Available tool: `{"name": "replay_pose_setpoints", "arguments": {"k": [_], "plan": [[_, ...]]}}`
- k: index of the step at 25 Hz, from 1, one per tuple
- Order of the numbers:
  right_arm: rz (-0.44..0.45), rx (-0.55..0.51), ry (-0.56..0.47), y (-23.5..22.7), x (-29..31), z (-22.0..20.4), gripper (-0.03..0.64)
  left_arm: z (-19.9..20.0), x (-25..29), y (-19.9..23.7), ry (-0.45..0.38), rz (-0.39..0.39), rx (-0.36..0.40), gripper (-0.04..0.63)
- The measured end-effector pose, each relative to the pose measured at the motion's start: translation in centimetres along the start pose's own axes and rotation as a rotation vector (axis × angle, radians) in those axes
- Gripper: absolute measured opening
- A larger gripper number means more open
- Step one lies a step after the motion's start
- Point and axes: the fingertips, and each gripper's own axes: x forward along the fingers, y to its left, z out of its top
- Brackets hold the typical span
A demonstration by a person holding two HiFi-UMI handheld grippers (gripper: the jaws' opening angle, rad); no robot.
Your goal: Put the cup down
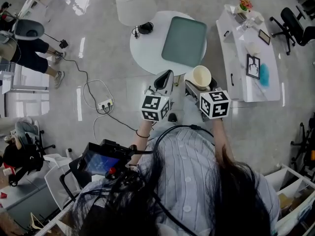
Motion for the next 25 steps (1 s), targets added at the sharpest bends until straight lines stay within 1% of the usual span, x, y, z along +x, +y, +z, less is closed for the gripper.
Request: {"name": "replay_pose_setpoints", "arguments": {"k": [8,11,19,25], "plan": [[0.027,-0.008,0.002,-3.1,3.4,2.7,0.409,0.6,3.8,1.5,0.008,0.033,-0.002,0.018],[0.040,-0.007,0.022,-4.6,5.2,3.6,0.408,0.9,5.9,2.6,0.022,0.052,-0.008,0.018],[0.068,-0.008,0.073,-9.2,9.4,5.7,0.408,2.5,12.0,4.7,0.025,0.101,-0.043,0.018],[0.082,-0.018,0.108,-12.0,12.5,6.4,0.409,2.5,15.0,5.6,0.045,0.129,-0.060,0.018]]}}
